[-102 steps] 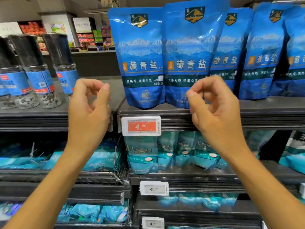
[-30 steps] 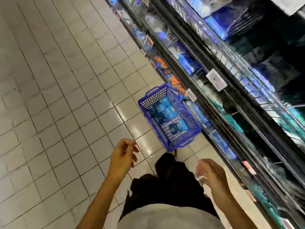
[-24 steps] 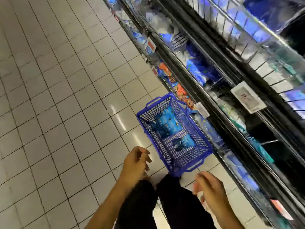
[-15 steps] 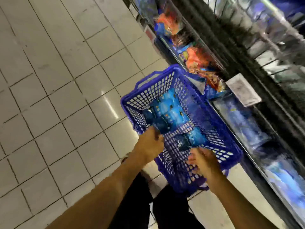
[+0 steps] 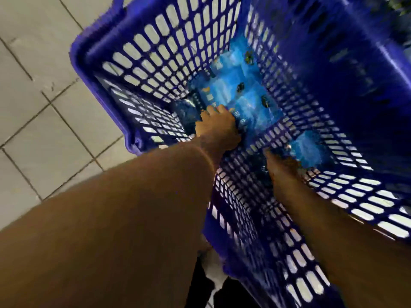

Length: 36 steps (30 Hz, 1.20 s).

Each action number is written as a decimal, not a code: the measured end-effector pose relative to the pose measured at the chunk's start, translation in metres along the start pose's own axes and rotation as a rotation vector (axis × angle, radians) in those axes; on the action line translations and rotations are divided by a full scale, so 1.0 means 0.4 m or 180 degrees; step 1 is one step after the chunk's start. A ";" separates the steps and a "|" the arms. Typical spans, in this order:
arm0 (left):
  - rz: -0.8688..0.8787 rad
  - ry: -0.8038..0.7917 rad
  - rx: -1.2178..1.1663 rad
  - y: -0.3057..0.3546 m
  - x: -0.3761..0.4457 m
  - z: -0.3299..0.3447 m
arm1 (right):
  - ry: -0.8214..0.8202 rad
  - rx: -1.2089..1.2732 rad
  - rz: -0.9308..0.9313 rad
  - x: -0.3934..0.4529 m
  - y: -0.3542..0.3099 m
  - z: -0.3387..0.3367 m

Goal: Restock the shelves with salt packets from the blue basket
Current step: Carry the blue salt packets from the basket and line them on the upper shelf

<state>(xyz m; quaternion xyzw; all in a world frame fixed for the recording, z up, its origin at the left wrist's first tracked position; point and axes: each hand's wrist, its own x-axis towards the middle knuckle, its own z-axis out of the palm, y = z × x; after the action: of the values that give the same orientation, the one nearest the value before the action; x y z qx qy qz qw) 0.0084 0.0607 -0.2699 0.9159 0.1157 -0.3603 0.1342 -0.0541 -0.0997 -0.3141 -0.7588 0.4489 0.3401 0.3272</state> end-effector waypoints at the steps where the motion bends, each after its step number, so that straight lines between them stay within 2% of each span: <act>1: 0.0003 0.0111 0.0140 0.004 0.006 0.023 | 0.0024 -0.0007 0.0013 0.009 0.006 0.009; 4: -0.0084 0.0135 0.0318 0.018 0.022 0.079 | -0.0159 0.0721 0.0333 0.027 0.023 0.036; 7: -0.0319 -0.0301 0.0415 0.026 0.025 0.105 | 0.0336 0.0825 0.0667 0.031 0.037 0.029; 9: -0.0243 -0.0386 0.0353 0.031 0.029 0.116 | 0.0343 0.1018 0.0590 0.046 0.041 0.026; 11: -0.0150 -0.0448 -0.0049 0.035 0.030 0.118 | 0.0192 0.1262 0.0502 0.047 0.035 0.029; 14: -0.0381 -0.0772 -0.0701 0.042 0.021 0.099 | 0.0819 0.1181 0.0119 0.040 0.022 0.036; 15: -0.0426 -0.0835 -0.0833 0.044 0.013 0.088 | 0.0835 0.1180 0.0067 0.026 0.016 0.035; 17: -0.0510 -0.0943 -0.1183 0.042 -0.013 0.061 | 0.0404 0.1500 0.0116 -0.009 0.013 0.018; 19: -0.0485 -0.1170 -0.1914 0.037 -0.053 0.016 | -0.0159 0.1793 0.0260 -0.060 0.025 -0.025; 21: -0.0383 -0.1342 -0.2627 0.034 -0.118 -0.064 | -0.0586 0.1755 0.0284 -0.132 0.040 -0.085; 25: -0.0509 -0.1259 -0.3113 0.052 -0.300 -0.235 | -0.1261 0.2125 0.0232 -0.352 0.039 -0.219; 29: -0.0570 -0.1218 -0.3909 0.033 -0.524 -0.387 | -0.1404 0.2593 0.0012 -0.593 0.004 -0.361; 32: -0.0679 -0.1151 -0.4384 -0.003 -0.701 -0.479 | -0.1406 0.2608 -0.0128 -0.768 -0.028 -0.469; 36: -0.0656 -0.1111 -0.4650 -0.037 -0.939 -0.620 | -0.1740 0.2465 -0.0587 -0.984 -0.067 -0.625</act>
<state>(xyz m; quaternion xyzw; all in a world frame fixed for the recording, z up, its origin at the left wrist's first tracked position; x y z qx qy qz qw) -0.1086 0.1130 0.1618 0.5083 0.3870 -0.3425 0.6889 -0.1182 -0.1093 0.1485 -0.5007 0.3710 0.3045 0.7204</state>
